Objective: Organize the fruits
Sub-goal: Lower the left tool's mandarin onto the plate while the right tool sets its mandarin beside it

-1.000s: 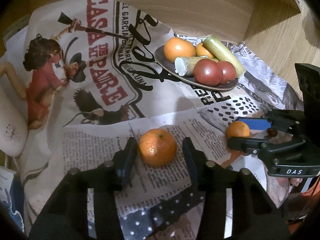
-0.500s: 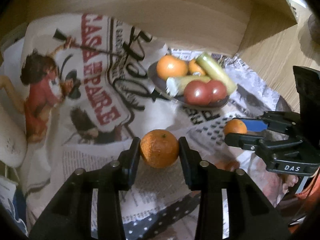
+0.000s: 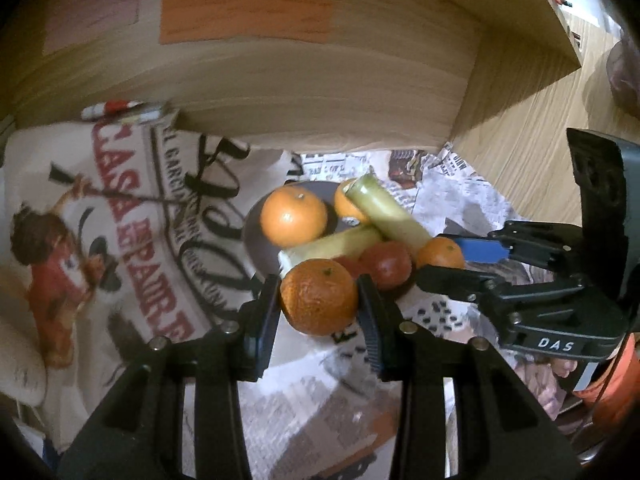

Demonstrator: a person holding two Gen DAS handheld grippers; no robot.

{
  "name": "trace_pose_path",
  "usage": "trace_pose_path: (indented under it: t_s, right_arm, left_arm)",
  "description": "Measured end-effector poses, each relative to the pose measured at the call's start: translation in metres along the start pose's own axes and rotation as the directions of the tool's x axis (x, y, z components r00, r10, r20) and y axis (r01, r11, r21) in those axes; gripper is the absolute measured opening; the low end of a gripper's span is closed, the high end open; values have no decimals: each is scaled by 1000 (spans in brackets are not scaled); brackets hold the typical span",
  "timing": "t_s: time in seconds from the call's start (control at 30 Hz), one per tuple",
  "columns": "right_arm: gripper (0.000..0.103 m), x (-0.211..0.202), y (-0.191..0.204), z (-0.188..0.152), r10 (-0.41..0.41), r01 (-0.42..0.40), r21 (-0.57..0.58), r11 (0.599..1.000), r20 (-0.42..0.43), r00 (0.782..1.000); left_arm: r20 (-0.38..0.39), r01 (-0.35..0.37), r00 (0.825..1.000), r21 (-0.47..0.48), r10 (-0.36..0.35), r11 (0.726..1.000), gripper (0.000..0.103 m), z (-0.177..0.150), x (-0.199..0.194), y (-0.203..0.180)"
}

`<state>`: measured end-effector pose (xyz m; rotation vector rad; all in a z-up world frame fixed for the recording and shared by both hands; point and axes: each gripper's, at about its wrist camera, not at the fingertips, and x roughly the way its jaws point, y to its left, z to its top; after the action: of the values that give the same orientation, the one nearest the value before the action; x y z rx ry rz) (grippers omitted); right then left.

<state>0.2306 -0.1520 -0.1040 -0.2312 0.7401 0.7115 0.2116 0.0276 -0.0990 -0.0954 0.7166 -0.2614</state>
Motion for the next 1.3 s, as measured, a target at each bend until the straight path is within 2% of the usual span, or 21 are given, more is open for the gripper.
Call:
trace_pose_path:
  t_s: [0.4,0.93,1.0,1.07,1.17,1.3]
  right_arm:
    - [33,32,-19,20,8,-10,-40,999,-36,999]
    - [33,53,-23,26,15,-20,-63,998,-77,997]
    - [41,54,-22,25,17,-22,-64,998,-78,997]
    - [43,54,-21,25,22,-27,-63,998,-79,997]
    - [44,54,-19,25,19,-24,-68,997,-75,997]
    - [45,48,-19,25,12,-16,-66,998,-62,998]
  left_arm:
    - [-39,4,999,-1,-4,1000,38,29,40,3]
    - [-108,63,992,-39,-67,997,38,45,87,11]
    - [-116,55,992,-38,-59,998,38,45,90,10]
    - [-120,51,991,-41,-56,998,38,45,90,11]
    - [-113,67,991,-53,-73,996,42,45,87,13]
    - [-75,53,996,-36,-56,998,51,48,75,8]
